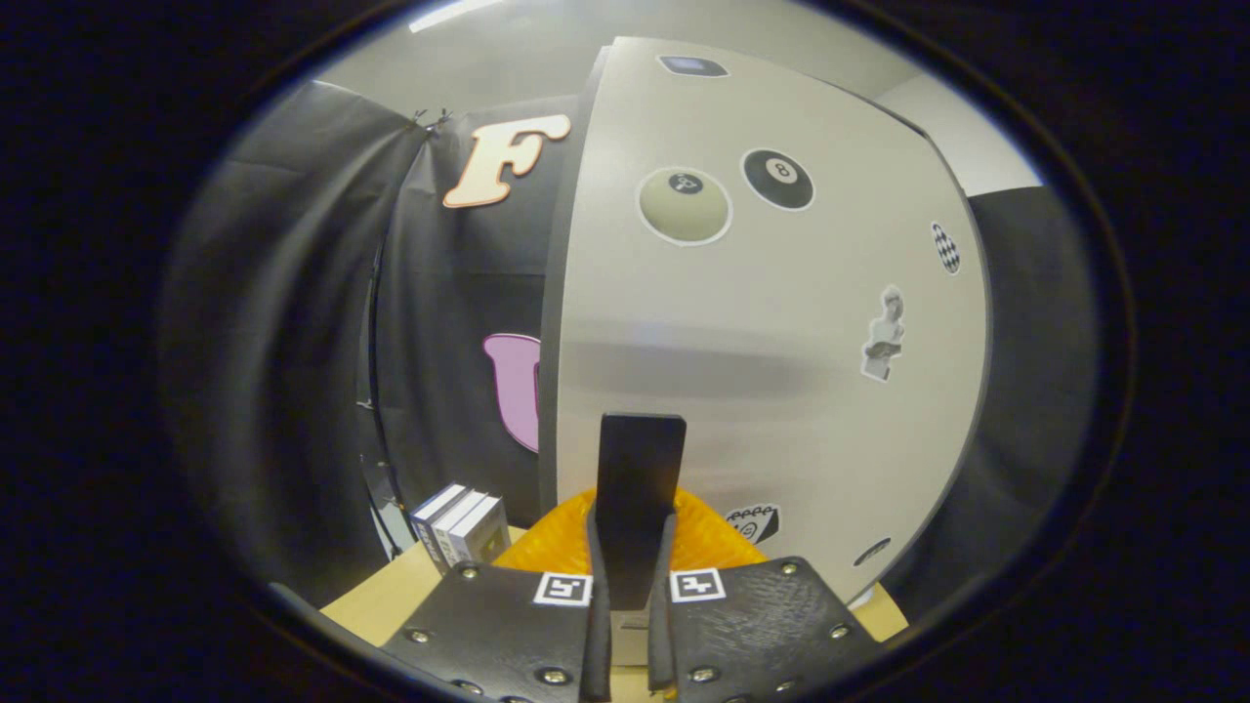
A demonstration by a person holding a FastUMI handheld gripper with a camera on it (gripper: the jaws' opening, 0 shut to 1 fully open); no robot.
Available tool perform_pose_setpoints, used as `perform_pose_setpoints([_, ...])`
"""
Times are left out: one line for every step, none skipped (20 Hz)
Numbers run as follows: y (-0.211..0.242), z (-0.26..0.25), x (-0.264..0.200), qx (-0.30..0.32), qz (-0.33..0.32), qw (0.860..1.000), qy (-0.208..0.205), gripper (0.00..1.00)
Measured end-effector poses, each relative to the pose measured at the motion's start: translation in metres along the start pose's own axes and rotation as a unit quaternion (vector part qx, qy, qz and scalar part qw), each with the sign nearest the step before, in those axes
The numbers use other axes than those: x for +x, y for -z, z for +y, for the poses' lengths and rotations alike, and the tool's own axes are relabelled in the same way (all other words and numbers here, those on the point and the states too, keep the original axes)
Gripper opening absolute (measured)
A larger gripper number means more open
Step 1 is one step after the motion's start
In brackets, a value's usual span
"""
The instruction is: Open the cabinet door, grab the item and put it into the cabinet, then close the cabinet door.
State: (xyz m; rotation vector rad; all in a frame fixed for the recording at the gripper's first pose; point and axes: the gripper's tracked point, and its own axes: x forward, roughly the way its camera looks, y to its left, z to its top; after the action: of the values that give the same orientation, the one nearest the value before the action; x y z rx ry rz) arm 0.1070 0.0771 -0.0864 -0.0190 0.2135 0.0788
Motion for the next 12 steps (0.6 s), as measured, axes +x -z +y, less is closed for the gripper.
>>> perform_pose_setpoints([0.0,-0.001,-0.005,-0.001,0.001,1.0,-0.006,0.15])
perform_pose_setpoints([0.0,-0.002,-0.009,-0.001,0.003,1.0,-0.012,0.15])
perform_pose_setpoints([0.0,-0.004,-0.013,0.0,0.005,1.0,-0.017,0.15])
perform_pose_setpoints([0.001,-0.005,-0.017,0.001,0.006,1.0,-0.023,0.15])
perform_pose_setpoints([0.002,-0.006,-0.023,0.001,0.008,1.0,-0.028,0.15])
perform_pose_setpoints([0.003,-0.008,-0.03,0.0,0.01,0.999,-0.033,0.15])
perform_pose_setpoints([0.005,-0.013,-0.036,0.0,0.012,0.999,-0.037,0.15])
perform_pose_setpoints([0.005,-0.016,-0.043,0.001,0.013,0.999,-0.042,0.15])
perform_pose_setpoints([0.006,-0.017,-0.05,0.003,0.015,0.999,-0.047,0.15])
perform_pose_setpoints([0.005,-0.016,-0.051,0.005,0.018,0.998,-0.053,0.15])
perform_pose_setpoints([0.007,-0.017,-0.053,0.008,0.02,0.998,-0.058,0.15])
perform_pose_setpoints([0.007,-0.017,-0.057,0.009,0.021,0.998,-0.064,0.15])
